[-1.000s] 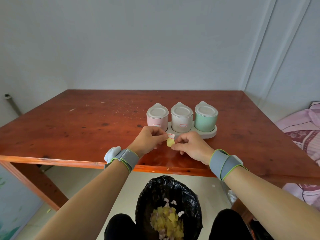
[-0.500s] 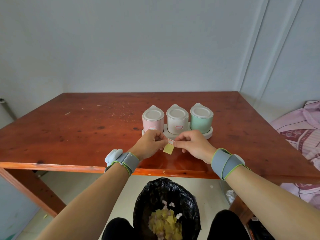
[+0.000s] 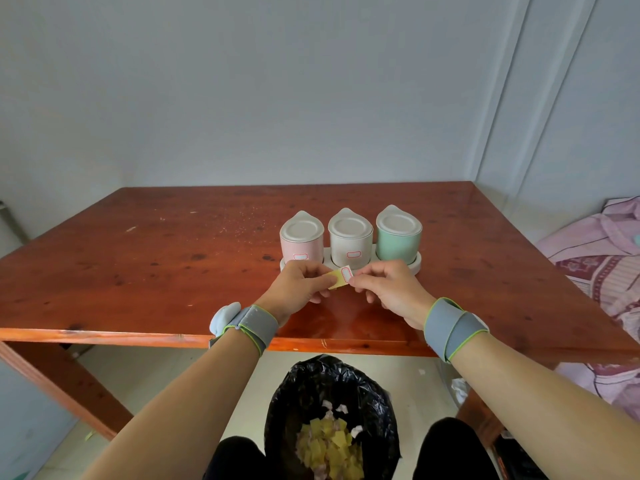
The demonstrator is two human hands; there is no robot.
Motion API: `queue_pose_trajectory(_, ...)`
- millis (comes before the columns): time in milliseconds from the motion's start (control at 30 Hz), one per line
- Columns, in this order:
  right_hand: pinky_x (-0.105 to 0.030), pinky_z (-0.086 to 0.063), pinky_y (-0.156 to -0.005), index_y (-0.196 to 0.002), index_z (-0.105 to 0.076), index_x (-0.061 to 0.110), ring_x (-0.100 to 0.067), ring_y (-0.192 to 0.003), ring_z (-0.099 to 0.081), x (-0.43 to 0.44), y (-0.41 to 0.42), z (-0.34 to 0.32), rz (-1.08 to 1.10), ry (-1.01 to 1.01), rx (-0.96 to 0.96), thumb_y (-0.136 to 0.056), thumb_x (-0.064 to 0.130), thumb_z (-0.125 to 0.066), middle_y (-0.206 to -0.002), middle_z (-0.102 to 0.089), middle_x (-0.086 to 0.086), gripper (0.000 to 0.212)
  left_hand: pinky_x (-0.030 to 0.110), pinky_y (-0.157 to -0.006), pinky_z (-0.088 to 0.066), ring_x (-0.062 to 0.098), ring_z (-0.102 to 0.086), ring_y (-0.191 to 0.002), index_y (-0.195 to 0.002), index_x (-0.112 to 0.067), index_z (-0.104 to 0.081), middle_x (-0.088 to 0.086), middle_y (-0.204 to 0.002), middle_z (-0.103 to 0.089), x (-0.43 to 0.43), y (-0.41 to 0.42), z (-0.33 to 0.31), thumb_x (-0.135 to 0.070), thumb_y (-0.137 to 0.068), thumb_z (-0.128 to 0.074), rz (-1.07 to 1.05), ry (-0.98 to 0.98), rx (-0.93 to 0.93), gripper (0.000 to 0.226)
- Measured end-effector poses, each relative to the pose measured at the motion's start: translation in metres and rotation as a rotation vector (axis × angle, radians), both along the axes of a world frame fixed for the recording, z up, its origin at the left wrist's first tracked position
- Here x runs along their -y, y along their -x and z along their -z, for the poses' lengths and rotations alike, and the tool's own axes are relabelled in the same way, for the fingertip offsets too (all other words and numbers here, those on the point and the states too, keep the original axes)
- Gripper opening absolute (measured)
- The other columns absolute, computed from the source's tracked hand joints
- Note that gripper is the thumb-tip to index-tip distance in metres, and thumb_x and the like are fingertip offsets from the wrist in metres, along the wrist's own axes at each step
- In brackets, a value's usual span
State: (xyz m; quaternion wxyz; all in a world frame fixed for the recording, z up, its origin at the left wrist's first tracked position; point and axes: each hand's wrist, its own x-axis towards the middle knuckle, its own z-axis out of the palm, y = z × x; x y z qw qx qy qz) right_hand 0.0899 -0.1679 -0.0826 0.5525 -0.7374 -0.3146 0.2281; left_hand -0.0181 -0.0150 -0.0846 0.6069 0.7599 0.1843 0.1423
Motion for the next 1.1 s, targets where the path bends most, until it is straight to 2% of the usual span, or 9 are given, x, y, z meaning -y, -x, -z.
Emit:
queue_pose_trajectory(233, -0.009, -0.035, -0.043, -0.086, -0.071, 0.000, -0.013, -0.055, -0.050, 0.001, 0.003, 0.002, -0.023, 0.003, 0.018, -0.084, 0.017, -0.070, -0.072, -0.066, -0.004, 0.017, 0.020, -0.055, -0.048, 0.007, -0.058, -0.056, -0.085, -0.004, -0.066, 0.004, -0.070, -0.065, 0.003, -0.001, 0.004, -0.006, -0.085, -0.064, 0.054, 0.074, -0.027, 0.004)
queue_pose_trajectory(333, -0.017, -0.043, -0.054, -0.082, -0.072, 0.005, -0.011, -0.054, -0.051, 0.001, 0.003, 0.005, -0.019, 0.028, 0.091, -0.084, 0.017, -0.071, -0.070, -0.065, -0.003, 0.012, 0.018, -0.052, -0.047, 0.007, -0.055, -0.053, -0.082, -0.005, -0.065, 0.003, -0.065, -0.062, 0.002, -0.001, 0.006, -0.005, -0.087, -0.061, 0.053, 0.094, -0.028, 0.007)
queue_pose_trajectory(400, -0.025, -0.047, -0.061, -0.079, -0.072, 0.015, -0.009, -0.057, -0.052, 0.000, 0.003, 0.010, 0.050, 0.046, 0.250, -0.080, 0.022, -0.074, -0.069, -0.065, 0.003, 0.006, 0.017, -0.051, -0.046, 0.007, -0.053, -0.052, -0.082, -0.005, -0.064, 0.002, -0.064, -0.060, 0.001, -0.001, 0.007, -0.005, -0.088, -0.060, 0.051, 0.093, -0.034, 0.008)
queue_pose_trajectory(467, -0.024, -0.046, -0.061, -0.077, -0.070, 0.025, -0.004, -0.060, -0.053, 0.001, 0.005, 0.014, 0.155, 0.058, 0.488, -0.077, 0.027, -0.075, -0.070, -0.064, 0.011, 0.005, 0.018, -0.050, -0.046, 0.009, -0.052, -0.052, -0.081, -0.006, -0.064, 0.003, -0.064, -0.058, 0.001, -0.002, 0.007, -0.005, -0.088, -0.059, 0.051, 0.095, -0.036, 0.009)
queue_pose_trajectory(533, -0.024, -0.042, -0.058, -0.079, -0.072, 0.027, -0.005, -0.062, -0.054, 0.003, 0.009, 0.015, 0.180, 0.040, 0.679, -0.078, 0.029, -0.074, -0.074, -0.064, 0.011, 0.003, 0.017, -0.049, -0.045, 0.010, -0.051, -0.053, -0.079, -0.007, -0.064, 0.004, -0.066, -0.058, 0.000, -0.002, 0.008, -0.004, -0.089, -0.058, 0.053, 0.095, -0.038, 0.012)
queue_pose_trajectory(633, -0.029, -0.042, -0.056, -0.083, -0.076, 0.028, -0.011, -0.065, -0.056, 0.002, 0.013, 0.015, 0.134, 0.040, 0.823, -0.082, 0.036, -0.070, -0.078, -0.063, 0.008, 0.009, 0.017, -0.049, -0.045, 0.010, -0.049, -0.055, -0.080, -0.007, -0.064, 0.005, -0.068, -0.056, -0.001, -0.002, 0.010, -0.005, -0.090, -0.057, 0.058, 0.088, -0.038, 0.012)
queue_pose_trajectory(833, -0.034, -0.048, -0.064, -0.088, -0.076, 0.032, -0.013, -0.074, -0.059, 0.000, 0.015, 0.019, 0.103, 0.134, 0.767, -0.080, 0.040, -0.070, -0.085, -0.066, 0.009, 0.014, 0.015, -0.050, -0.044, 0.010, -0.045, -0.058, -0.093, -0.002, -0.066, 0.004, -0.065, -0.048, -0.002, -0.002, 0.013, -0.004, -0.090, -0.056, 0.074, -0.009, -0.054, 0.011)
queue_pose_trajectory(967, -0.031, -0.044, -0.064, -0.089, -0.076, 0.032, -0.012, -0.076, -0.059, 0.000, 0.014, 0.020, 0.106, 0.168, 0.744, -0.080, 0.040, -0.069, -0.085, -0.066, 0.010, 0.014, 0.017, -0.053, -0.044, 0.013, -0.045, -0.061, -0.091, -0.008, -0.068, 0.003, -0.065, -0.049, -0.002, -0.002, 0.014, -0.007, -0.091, -0.056, 0.091, -0.099, -0.065, 0.011)
queue_pose_trajectory(1100, -0.032, -0.044, -0.064, -0.088, -0.076, 0.031, -0.014, -0.076, -0.059, -0.001, 0.014, 0.021, 0.113, 0.177, 0.700, -0.080, 0.038, -0.068, -0.083, -0.065, 0.010, 0.013, 0.013, -0.052, -0.042, 0.013, -0.044, -0.054, -0.088, -0.012, -0.068, 0.003, -0.067, -0.050, 0.000, -0.001, 0.015, -0.010, -0.091, -0.057, 0.073, -0.182, -0.066, 0.011)
